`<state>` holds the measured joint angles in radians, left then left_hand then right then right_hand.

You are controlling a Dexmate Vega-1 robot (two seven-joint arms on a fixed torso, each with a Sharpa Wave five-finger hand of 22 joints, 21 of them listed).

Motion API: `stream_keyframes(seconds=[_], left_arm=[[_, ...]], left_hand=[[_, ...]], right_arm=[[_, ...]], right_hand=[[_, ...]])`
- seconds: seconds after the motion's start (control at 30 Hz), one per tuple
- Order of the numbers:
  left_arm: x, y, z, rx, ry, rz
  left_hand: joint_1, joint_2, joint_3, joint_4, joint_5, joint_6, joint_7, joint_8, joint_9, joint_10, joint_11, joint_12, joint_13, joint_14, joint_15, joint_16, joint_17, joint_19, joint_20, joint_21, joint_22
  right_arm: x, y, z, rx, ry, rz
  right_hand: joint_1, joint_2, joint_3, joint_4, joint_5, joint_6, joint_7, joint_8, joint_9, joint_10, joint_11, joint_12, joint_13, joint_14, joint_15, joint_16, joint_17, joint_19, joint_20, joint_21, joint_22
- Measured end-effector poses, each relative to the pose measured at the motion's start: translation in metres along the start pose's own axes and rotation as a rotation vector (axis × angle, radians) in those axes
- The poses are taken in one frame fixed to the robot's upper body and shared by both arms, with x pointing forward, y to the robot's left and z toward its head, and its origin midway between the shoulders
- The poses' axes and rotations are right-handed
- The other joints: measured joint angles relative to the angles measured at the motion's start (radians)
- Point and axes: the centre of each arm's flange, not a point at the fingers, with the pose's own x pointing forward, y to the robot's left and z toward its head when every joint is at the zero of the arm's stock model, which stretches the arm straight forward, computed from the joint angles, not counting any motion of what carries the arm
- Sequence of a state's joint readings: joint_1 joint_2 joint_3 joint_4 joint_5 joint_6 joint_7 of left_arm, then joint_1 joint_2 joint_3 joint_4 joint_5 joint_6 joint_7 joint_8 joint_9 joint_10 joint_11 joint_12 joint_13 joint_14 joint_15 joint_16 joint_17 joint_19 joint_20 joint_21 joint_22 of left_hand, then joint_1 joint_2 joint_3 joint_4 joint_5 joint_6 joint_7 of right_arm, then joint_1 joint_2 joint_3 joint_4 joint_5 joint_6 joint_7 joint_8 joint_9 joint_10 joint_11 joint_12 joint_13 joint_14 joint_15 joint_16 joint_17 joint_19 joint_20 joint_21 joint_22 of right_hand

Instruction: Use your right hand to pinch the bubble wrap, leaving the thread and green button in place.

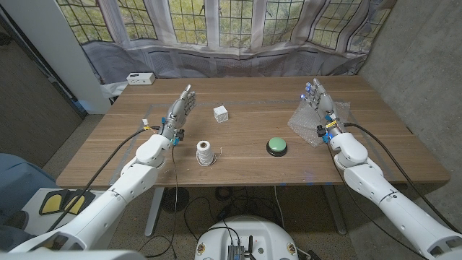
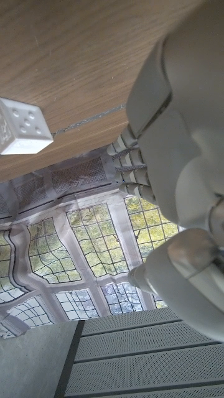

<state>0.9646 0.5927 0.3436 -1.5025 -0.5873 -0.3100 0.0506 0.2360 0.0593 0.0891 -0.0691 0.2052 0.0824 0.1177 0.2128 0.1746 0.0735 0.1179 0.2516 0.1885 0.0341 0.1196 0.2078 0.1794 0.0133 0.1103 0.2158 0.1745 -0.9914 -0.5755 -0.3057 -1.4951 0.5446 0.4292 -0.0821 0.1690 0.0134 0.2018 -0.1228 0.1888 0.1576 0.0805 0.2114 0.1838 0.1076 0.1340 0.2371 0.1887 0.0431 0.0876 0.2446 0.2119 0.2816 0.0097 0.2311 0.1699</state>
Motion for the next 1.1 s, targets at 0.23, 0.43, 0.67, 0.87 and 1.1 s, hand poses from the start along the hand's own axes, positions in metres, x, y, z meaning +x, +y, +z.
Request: stream_keyframes(seconds=[0.23, 0.43, 0.67, 0.87, 1.1], left_arm=[[-0.005, 0.003, 0.007, 0.020, -0.008, -0.002], [-0.007, 0.001, 0.011, 0.027, -0.027, -0.005], [-0.010, -0.001, 0.014, 0.031, -0.040, -0.002], [-0.012, -0.003, 0.017, 0.041, -0.048, 0.004], [-0.016, -0.006, 0.021, 0.059, -0.055, 0.006]], left_hand=[[0.000, 0.000, 0.004, -0.004, 0.000, 0.010, 0.008, 0.000, 0.000, 0.009, 0.001, 0.000, 0.000, 0.004, -0.004, 0.000, 0.000, 0.007, -0.007, 0.000, 0.000], [0.007, 0.007, 0.004, -0.004, 0.000, 0.029, 0.007, 0.000, 0.000, 0.022, -0.004, 0.000, 0.000, 0.012, -0.013, 0.000, 0.000, 0.030, -0.048, 0.000, 0.000], [0.007, 0.007, 0.004, -0.012, 0.000, 0.029, 0.007, 0.000, 0.000, 0.021, -0.004, 0.000, 0.000, 0.012, -0.013, 0.000, 0.000, 0.031, -0.050, 0.000, 0.000], [0.017, 0.007, 0.004, -0.012, 0.000, 0.033, 0.003, 0.000, 0.000, 0.027, -0.009, 0.000, 0.000, 0.012, -0.013, -0.001, 0.000, 0.026, -0.044, 0.000, 0.000], [0.017, 0.007, 0.004, -0.012, 0.000, 0.034, 0.002, -0.006, 0.000, 0.027, -0.009, 0.000, 0.000, 0.015, -0.015, -0.005, 0.000, 0.026, -0.044, 0.000, 0.000]], right_arm=[[-0.005, -0.002, 0.007, -0.020, -0.027, -0.016], [-0.007, -0.006, 0.015, -0.044, -0.044, -0.023], [-0.008, -0.012, 0.023, -0.070, -0.058, -0.027], [-0.008, -0.019, 0.028, -0.093, -0.069, -0.033], [-0.008, -0.025, 0.034, -0.132, -0.086, -0.039]], right_hand=[[0.002, 0.002, 0.000, 0.000, 0.000, 0.002, 0.002, 0.000, 0.000, 0.002, -0.002, 0.000, 0.000, 0.002, 0.002, 0.000, 0.000, 0.023, 0.015, 0.000, 0.005], [0.009, 0.009, 0.004, -0.004, 0.000, 0.007, 0.007, 0.000, 0.000, 0.002, -0.002, -0.001, 0.000, 0.002, 0.002, 0.000, 0.000, 0.014, 0.005, 0.000, 0.005], [0.019, 0.011, 0.004, -0.004, 0.000, 0.007, 0.007, 0.000, 0.000, 0.007, 0.004, -0.005, 0.000, -0.001, 0.004, -0.005, 0.000, -0.001, 0.010, -0.007, 0.005], [0.022, 0.015, 0.008, -0.008, 0.000, 0.015, -0.001, 0.000, 0.000, 0.007, 0.004, -0.005, 0.000, -0.012, -0.003, -0.012, 0.000, -0.018, 0.005, -0.021, 0.004], [0.032, 0.013, 0.011, -0.011, 0.000, 0.014, -0.005, -0.005, 0.000, 0.003, 0.000, -0.013, 0.000, -0.021, -0.002, -0.019, -0.001, -0.025, 0.008, -0.022, 0.002]])
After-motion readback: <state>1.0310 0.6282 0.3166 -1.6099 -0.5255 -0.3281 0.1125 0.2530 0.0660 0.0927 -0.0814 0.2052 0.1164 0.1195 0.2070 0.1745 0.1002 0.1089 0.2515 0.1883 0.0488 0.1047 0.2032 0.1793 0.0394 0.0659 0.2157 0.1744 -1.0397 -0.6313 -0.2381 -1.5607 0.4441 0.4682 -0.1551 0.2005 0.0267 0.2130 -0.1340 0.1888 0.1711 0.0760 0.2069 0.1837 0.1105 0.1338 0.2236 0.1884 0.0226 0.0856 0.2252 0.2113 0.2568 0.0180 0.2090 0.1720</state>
